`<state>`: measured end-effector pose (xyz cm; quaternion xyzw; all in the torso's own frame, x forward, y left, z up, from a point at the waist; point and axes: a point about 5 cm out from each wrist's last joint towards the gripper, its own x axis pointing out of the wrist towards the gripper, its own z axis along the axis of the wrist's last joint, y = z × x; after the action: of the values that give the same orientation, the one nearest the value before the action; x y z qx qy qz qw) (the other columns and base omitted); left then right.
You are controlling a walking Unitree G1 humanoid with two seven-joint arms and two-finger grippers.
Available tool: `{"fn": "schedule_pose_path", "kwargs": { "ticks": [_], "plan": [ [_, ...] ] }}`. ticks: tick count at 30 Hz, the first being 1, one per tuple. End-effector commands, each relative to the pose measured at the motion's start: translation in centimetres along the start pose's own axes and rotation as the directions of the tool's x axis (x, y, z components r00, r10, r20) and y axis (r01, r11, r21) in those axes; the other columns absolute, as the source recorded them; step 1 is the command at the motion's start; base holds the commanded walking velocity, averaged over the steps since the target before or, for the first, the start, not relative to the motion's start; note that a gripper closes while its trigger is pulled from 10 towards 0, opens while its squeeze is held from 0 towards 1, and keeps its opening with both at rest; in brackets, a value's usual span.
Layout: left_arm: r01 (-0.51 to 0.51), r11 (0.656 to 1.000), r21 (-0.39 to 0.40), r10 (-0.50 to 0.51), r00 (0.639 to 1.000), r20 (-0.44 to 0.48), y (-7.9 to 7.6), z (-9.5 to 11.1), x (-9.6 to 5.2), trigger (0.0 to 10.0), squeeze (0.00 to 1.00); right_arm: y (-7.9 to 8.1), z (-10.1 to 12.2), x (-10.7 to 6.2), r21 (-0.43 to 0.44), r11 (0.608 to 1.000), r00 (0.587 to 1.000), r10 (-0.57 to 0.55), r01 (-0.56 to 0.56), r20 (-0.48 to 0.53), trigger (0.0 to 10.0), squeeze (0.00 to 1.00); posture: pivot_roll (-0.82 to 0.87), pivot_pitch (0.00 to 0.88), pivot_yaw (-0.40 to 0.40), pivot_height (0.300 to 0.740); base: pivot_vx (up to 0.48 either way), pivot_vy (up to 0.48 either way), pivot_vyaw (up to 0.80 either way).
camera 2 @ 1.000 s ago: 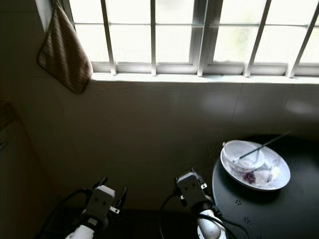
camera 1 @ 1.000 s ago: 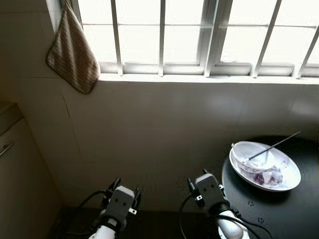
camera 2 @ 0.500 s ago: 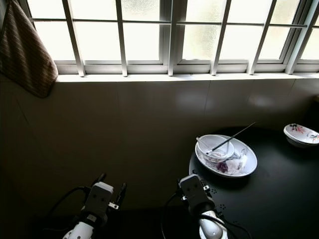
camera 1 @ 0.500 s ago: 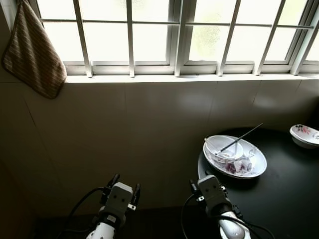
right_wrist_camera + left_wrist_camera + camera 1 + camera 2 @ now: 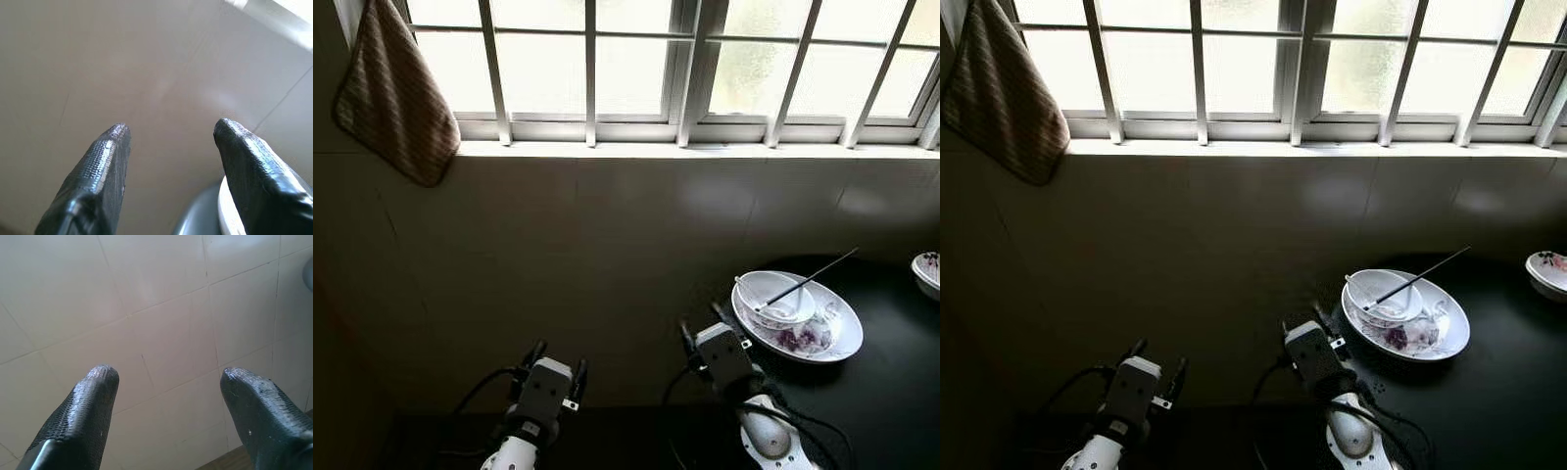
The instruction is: Kitchen organization
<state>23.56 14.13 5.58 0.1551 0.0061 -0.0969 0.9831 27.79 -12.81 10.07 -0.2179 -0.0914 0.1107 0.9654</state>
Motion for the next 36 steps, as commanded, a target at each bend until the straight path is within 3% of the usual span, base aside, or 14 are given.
{"fn": "schedule_pose_path", "kwargs": {
  "ticks": [1,6,14,20,24,30,33,36],
  "plan": [
    [-0.021,1.000,-0.008,0.021,1.000,0.024,0.24,0.43,0.05,10.0,0.00,-0.72,1.25,0.34,0.020,0.999,0.997,-0.036,0.034,0.073,10.0,0.00,-0.02,0.000,-0.028,0.736,0.000,0.000,0.00],
    [-0.056,0.998,-0.017,0.057,0.996,0.069,0.70,1.15,0.21,10.0,0.00,-0.64,1.65,0.48,0.080,0.996,0.994,-0.041,0.033,0.098,10.0,0.00,-0.02,0.000,-0.032,0.736,0.159,0.000,0.00],
    [-0.059,0.998,-0.017,0.060,0.996,0.070,0.73,1.21,0.48,10.0,0.00,-0.80,1.78,0.55,0.095,0.995,0.992,-0.045,0.034,0.116,10.0,0.00,-0.02,0.000,-0.032,0.736,0.317,0.000,0.00],
    [-0.059,0.998,-0.017,0.060,0.996,0.072,0.74,1.22,0.58,10.0,0.00,-1.03,1.56,0.79,0.159,0.986,0.994,-0.060,0.045,0.092,10.0,0.00,-0.02,0.000,-0.032,0.736,0.362,0.000,-0.27],
    [-0.057,0.998,-0.016,0.058,0.996,0.073,0.74,1.22,0.61,10.0,0.00,-1.09,1.74,0.85,0.102,0.994,0.992,-0.055,0.043,0.116,10.0,0.00,-0.02,0.000,-0.033,0.736,0.359,0.000,-0.60],
    [-0.056,0.998,-0.015,0.057,0.996,0.074,0.71,1.20,0.60,10.0,0.00,-1.16,1.46,0.97,0.151,0.987,0.994,-0.062,0.048,0.087,10.0,0.00,-0.02,0.000,-0.033,0.736,0.331,0.000,-0.27],
    [-0.055,0.998,-0.016,0.057,0.996,0.074,0.70,1.17,0.60,10.0,0.00,-1.33,1.71,1.02,0.097,0.994,0.992,-0.064,0.053,0.111,10.0,0.00,-0.02,0.000,-0.033,0.736,0.264,0.000,-0.53],
    [-0.055,0.998,-0.017,0.056,0.996,0.075,0.69,1.17,0.61,10.0,0.00,-1.40,1.61,1.08,0.109,0.992,0.992,-0.069,0.058,0.101,10.0,0.00,-0.02,0.000,-0.034,0.736,0.256,0.000,0.00]
  ]
}}
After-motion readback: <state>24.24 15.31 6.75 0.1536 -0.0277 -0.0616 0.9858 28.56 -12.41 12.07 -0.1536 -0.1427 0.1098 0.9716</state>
